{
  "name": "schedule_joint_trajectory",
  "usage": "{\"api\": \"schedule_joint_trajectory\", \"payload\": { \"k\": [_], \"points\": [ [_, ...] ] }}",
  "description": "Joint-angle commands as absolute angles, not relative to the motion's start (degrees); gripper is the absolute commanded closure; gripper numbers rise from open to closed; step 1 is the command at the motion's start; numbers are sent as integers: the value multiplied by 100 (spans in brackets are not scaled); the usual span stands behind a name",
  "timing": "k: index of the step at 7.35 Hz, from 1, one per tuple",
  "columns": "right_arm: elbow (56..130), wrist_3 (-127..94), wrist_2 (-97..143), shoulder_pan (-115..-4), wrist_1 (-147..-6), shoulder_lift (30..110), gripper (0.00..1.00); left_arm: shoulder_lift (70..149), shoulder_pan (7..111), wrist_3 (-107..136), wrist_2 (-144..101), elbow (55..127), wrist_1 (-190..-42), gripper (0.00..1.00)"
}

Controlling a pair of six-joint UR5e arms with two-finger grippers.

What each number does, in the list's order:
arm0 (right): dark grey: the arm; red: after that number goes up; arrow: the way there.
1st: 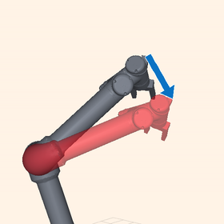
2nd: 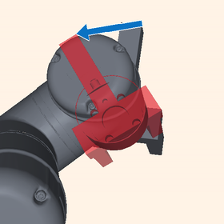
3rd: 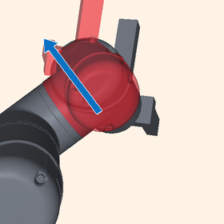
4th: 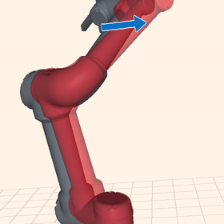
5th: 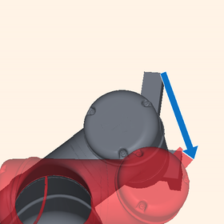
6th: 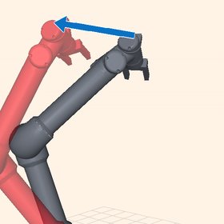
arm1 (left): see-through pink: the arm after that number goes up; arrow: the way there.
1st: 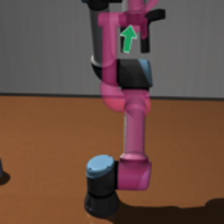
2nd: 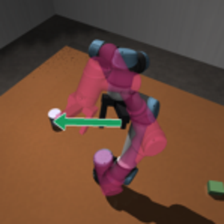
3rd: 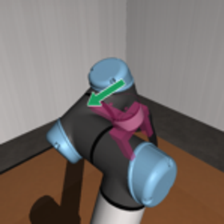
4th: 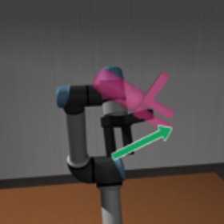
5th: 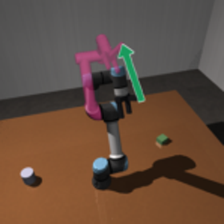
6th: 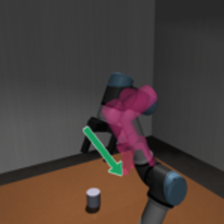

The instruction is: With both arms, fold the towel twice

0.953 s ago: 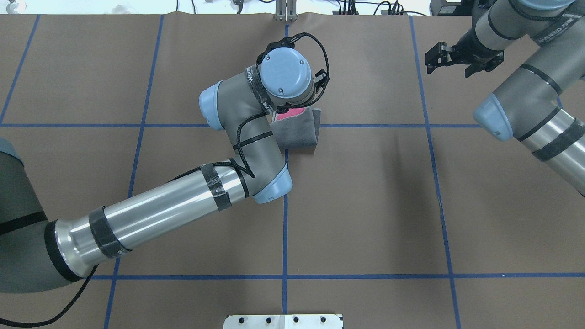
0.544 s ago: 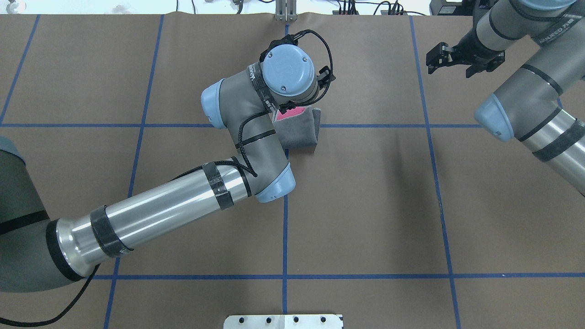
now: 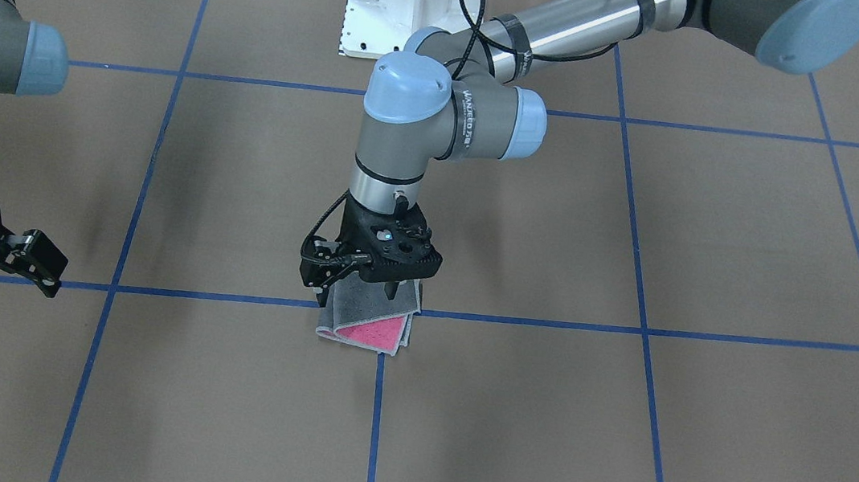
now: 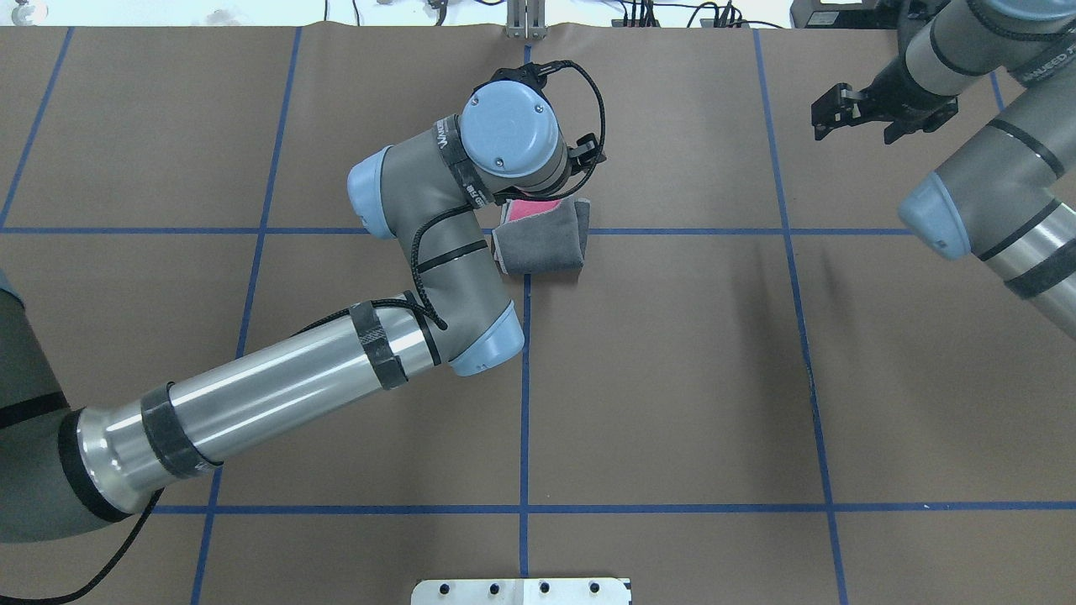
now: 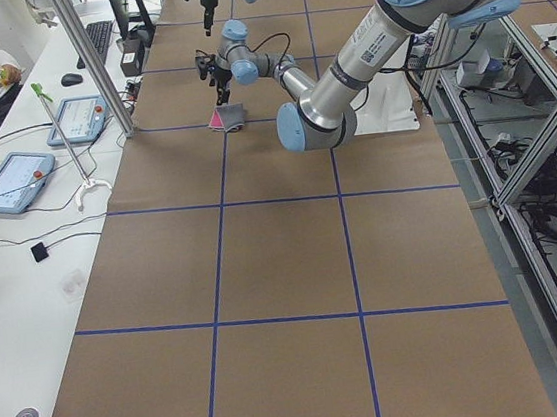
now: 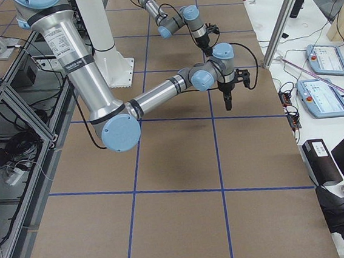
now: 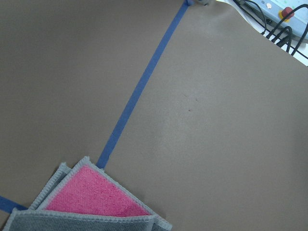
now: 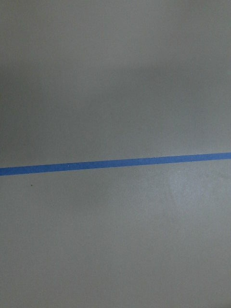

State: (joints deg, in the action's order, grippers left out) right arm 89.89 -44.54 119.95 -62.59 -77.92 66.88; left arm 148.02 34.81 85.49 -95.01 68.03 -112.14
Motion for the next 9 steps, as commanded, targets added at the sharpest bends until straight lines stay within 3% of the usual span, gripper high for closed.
{"api": "schedule_joint_trajectory", "payload": {
  "k": [1,4,6,9],
  "points": [
    [8982,-3424,12320,-6782,-7796,7108,0,14163,3804,7484,-10035,7765,-10288,1],
    [8930,-1422,12954,-7889,-7839,7925,0,12267,4680,5280,-10883,9453,-9959,1],
    [8947,-383,13139,-8584,-8101,8339,0,11465,5882,3369,-11905,9807,-9495,1],
    [9017,1087,13079,-9174,-9497,8323,0,10664,7509,351,-12382,9782,-8572,1]
  ]
}}
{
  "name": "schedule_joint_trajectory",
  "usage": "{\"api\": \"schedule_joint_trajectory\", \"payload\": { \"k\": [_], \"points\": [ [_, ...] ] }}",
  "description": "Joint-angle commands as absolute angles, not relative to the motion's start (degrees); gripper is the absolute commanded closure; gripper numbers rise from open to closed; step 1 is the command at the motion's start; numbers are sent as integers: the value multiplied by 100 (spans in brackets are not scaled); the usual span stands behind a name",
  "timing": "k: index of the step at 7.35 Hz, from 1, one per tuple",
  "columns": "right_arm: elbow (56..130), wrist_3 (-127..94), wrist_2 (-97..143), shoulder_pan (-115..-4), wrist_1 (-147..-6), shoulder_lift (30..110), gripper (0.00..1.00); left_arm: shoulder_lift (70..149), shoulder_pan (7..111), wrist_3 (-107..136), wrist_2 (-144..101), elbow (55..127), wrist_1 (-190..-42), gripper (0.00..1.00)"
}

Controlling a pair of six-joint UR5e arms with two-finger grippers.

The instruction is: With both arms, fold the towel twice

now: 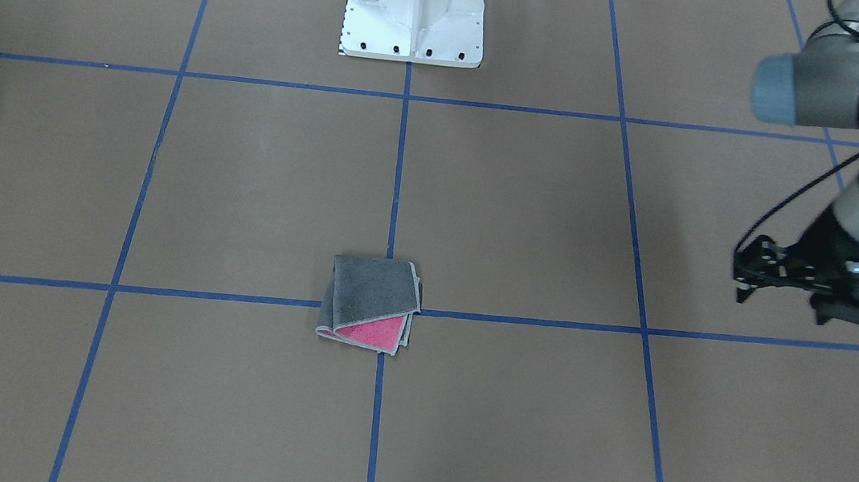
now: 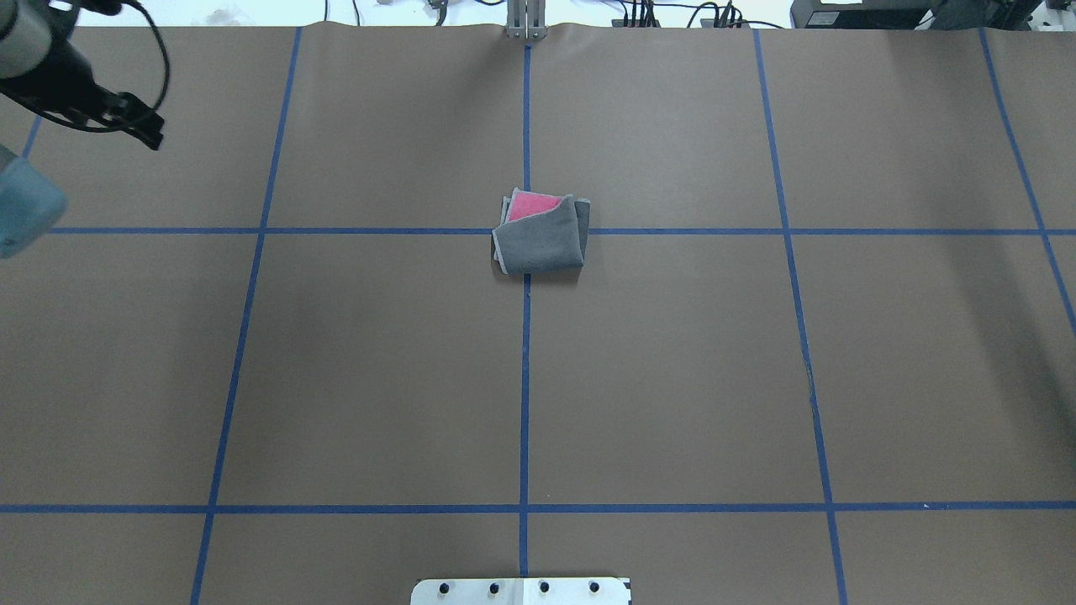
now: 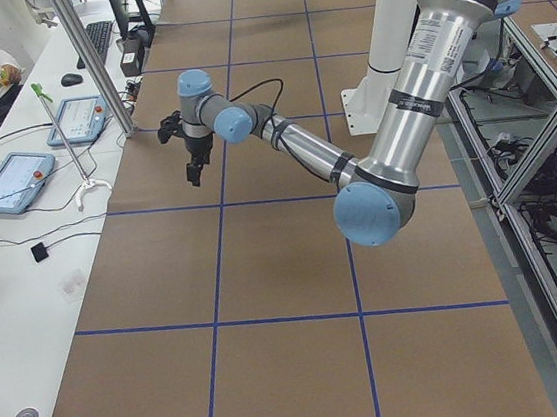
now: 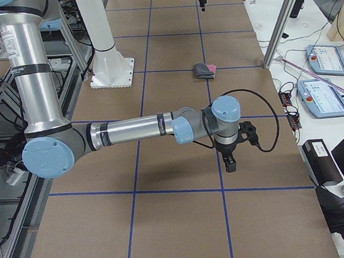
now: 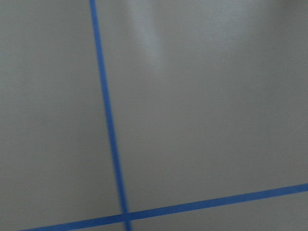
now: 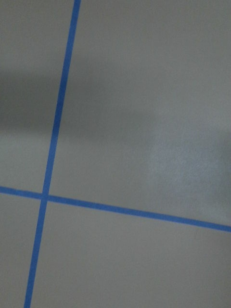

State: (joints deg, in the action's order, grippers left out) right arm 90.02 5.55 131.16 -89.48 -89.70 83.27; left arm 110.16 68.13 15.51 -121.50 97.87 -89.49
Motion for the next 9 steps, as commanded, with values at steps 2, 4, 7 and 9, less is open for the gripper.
{"api": "schedule_joint_trajectory", "payload": {
  "k": [2,4,7,9],
  "points": [
    [9009,1327,13095,-9245,-9772,8419,0,10294,8547,-1179,-12962,9547,-8132,1],
    [9000,1231,13104,-9237,-9765,8464,0,9690,9095,-1495,-13095,9325,-8182,0],
    [8965,1230,13113,-9229,-9712,8552,0,9089,9264,-1459,-13095,9158,-8567,0],
    [8974,1222,13113,-9229,-9712,8552,0,8965,9264,-1389,-13174,9219,-8604,0]
  ]
}}
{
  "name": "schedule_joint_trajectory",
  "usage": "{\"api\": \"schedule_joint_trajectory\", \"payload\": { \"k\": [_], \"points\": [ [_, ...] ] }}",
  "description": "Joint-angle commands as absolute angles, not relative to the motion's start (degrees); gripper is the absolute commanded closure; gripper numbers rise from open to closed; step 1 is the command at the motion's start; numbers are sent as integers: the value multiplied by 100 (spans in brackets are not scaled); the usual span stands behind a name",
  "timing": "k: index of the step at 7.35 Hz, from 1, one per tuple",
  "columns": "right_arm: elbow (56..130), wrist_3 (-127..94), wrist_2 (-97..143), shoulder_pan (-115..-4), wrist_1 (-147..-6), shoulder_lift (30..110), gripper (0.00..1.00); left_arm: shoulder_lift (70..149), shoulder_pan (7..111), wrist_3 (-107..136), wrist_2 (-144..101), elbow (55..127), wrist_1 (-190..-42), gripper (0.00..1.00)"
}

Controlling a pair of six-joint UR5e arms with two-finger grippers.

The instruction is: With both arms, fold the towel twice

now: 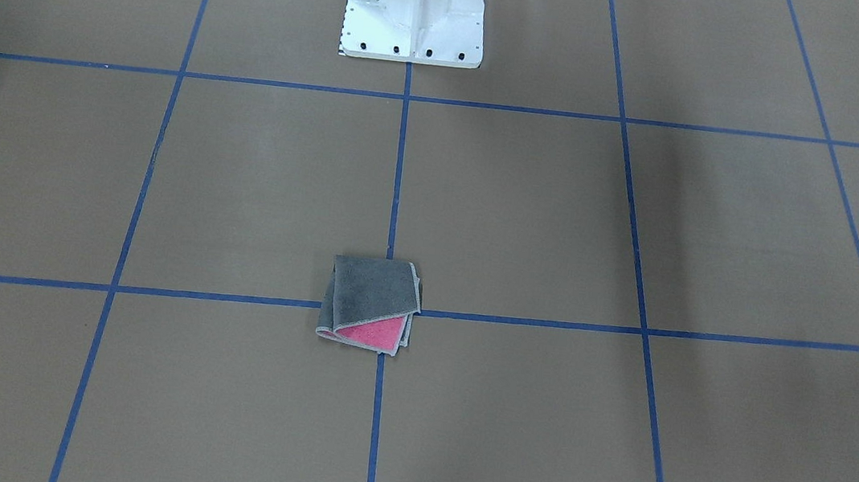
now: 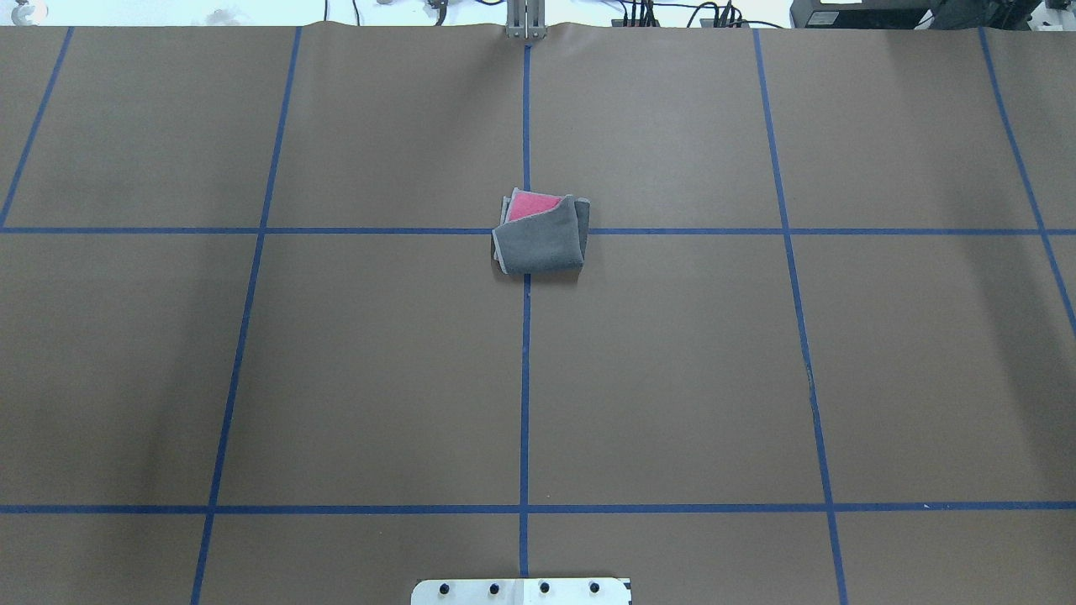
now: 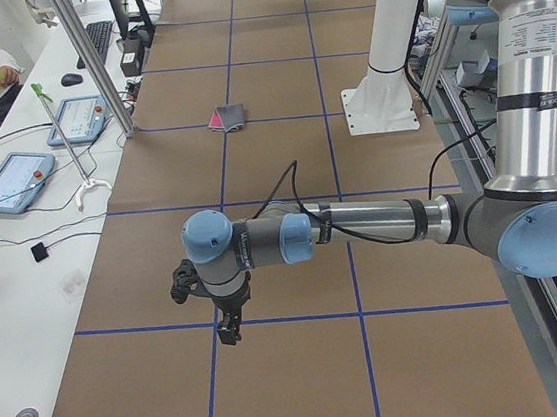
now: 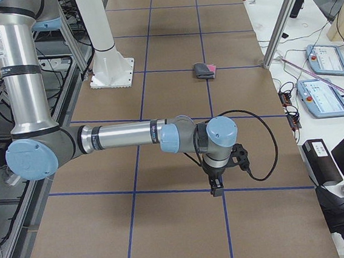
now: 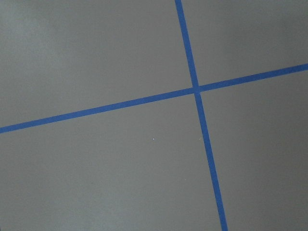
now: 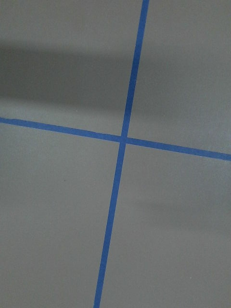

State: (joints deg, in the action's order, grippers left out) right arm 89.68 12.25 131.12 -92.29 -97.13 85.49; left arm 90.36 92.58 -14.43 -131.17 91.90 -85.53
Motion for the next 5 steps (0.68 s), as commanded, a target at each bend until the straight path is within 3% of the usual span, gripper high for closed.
{"api": "schedule_joint_trajectory", "payload": {
  "k": [1,5],
  "points": [
    [8991,1230,13113,-9229,-9712,8552,0,8982,9264,-1232,-13401,9255,-8587,0],
    [9000,1239,13113,-9229,-9703,8569,0,8982,9264,-1257,-13816,9448,-8622,0]
  ]
}}
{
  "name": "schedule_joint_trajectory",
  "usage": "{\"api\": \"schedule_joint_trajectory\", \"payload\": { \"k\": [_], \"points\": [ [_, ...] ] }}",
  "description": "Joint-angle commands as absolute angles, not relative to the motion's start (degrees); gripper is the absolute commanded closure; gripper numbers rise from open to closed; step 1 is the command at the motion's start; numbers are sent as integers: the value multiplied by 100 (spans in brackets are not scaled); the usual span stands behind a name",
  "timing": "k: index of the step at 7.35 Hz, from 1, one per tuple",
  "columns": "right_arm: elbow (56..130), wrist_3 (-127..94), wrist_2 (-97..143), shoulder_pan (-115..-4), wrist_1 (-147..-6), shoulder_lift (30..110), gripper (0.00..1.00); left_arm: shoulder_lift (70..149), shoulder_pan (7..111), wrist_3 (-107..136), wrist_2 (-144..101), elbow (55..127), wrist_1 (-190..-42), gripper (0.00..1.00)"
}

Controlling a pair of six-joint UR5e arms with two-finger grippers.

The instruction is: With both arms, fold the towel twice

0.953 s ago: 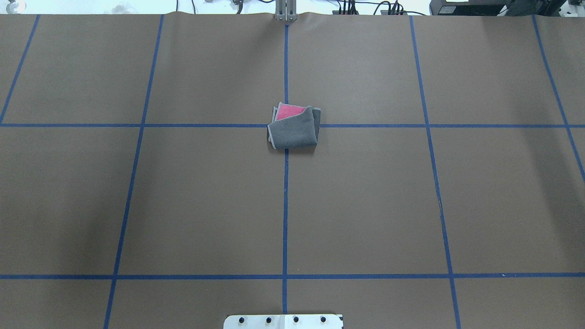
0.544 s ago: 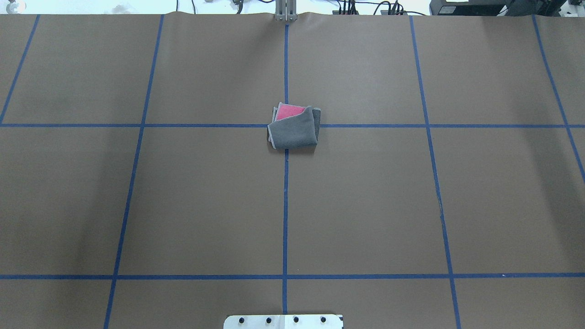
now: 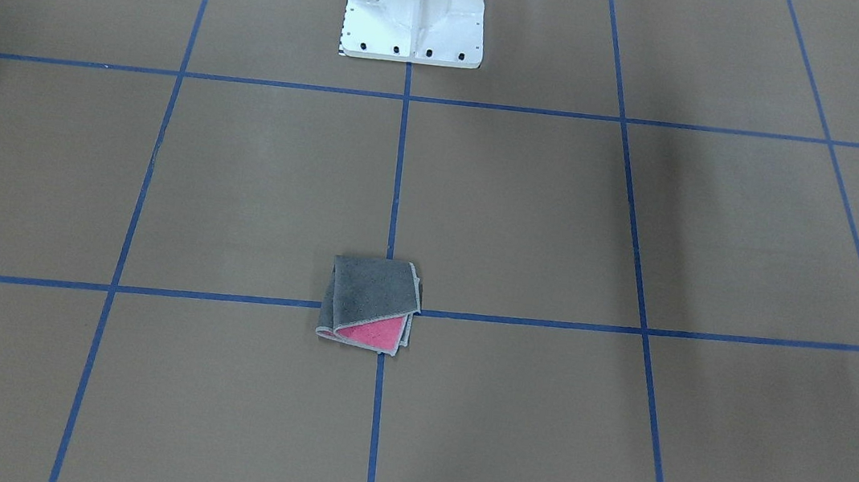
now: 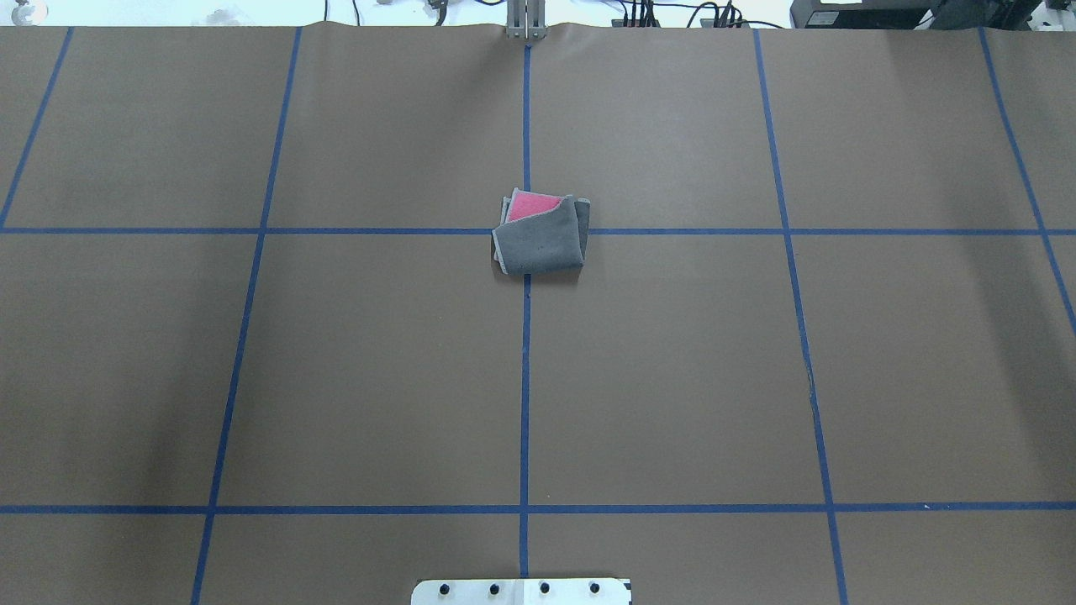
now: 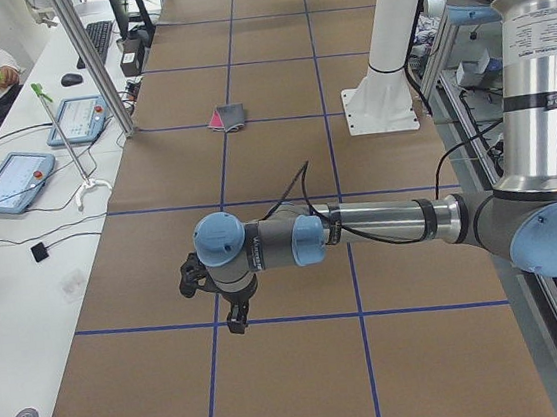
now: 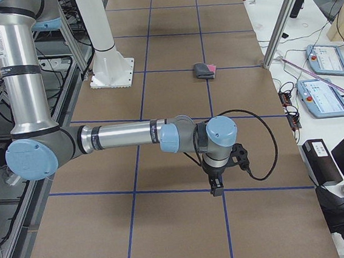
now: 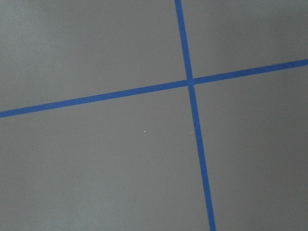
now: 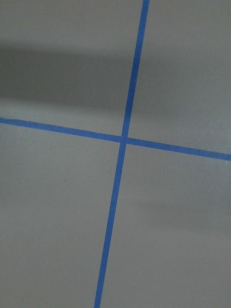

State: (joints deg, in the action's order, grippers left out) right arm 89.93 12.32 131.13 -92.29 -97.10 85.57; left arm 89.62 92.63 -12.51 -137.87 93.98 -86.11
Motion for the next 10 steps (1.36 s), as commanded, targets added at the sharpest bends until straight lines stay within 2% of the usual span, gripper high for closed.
{"api": "schedule_joint_trajectory", "payload": {
  "k": [1,10],
  "points": [
    [9009,1239,13113,-9229,-9712,8569,0,8956,9264,-1248,-13816,9448,-8796,0],
    [9009,1230,13218,-9229,-9712,8640,0,8868,9272,-1222,-13808,9422,-8930,0]
  ]
}}
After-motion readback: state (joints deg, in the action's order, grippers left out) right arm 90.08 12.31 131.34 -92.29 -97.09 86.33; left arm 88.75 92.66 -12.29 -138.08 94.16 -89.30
